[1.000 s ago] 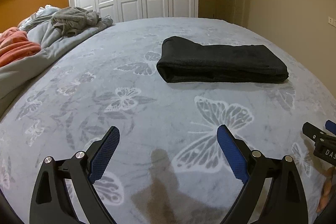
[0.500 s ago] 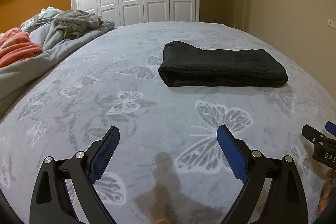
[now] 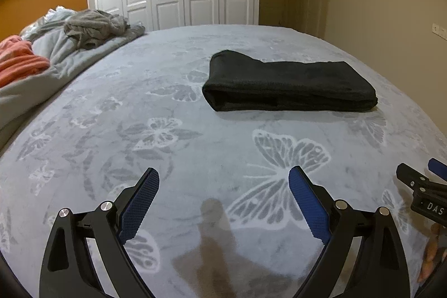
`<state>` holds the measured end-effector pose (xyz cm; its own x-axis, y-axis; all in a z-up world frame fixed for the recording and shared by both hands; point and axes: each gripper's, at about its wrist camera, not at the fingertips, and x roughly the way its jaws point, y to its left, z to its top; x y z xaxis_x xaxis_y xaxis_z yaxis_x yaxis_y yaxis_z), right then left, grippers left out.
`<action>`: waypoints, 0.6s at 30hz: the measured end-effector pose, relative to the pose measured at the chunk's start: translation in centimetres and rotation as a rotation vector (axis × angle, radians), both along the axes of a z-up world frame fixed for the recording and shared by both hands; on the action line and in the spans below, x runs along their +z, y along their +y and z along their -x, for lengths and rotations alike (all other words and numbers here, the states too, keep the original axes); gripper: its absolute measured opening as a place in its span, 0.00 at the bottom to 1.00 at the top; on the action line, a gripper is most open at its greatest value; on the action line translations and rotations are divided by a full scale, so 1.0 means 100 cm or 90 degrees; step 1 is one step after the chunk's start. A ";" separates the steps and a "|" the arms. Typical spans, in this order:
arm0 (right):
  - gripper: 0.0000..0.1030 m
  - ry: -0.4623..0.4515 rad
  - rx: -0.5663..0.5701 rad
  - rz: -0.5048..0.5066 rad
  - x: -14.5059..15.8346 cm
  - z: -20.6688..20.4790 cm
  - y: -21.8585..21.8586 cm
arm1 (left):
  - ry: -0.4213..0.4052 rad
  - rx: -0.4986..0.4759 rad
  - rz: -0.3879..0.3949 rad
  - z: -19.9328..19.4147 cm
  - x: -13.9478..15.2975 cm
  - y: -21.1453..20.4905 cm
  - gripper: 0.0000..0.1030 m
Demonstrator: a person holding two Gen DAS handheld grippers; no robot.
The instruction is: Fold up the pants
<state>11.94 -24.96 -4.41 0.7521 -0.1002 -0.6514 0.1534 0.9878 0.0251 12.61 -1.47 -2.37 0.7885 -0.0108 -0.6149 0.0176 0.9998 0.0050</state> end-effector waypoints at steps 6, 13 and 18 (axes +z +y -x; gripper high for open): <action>0.95 0.004 0.005 0.003 -0.002 -0.002 -0.002 | 0.013 0.013 -0.017 -0.003 -0.003 -0.002 0.89; 0.95 0.004 0.007 0.003 -0.002 -0.003 -0.002 | -0.002 -0.024 -0.033 0.002 0.000 -0.013 0.89; 0.95 0.003 0.008 0.005 -0.002 -0.003 -0.002 | 0.002 -0.032 -0.051 0.003 -0.002 -0.021 0.89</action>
<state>12.27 -25.19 -4.57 0.7502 -0.0953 -0.6543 0.1406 0.9899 0.0170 12.36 -3.57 -2.53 0.7863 -0.0012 -0.6179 0.0681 0.9941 0.0847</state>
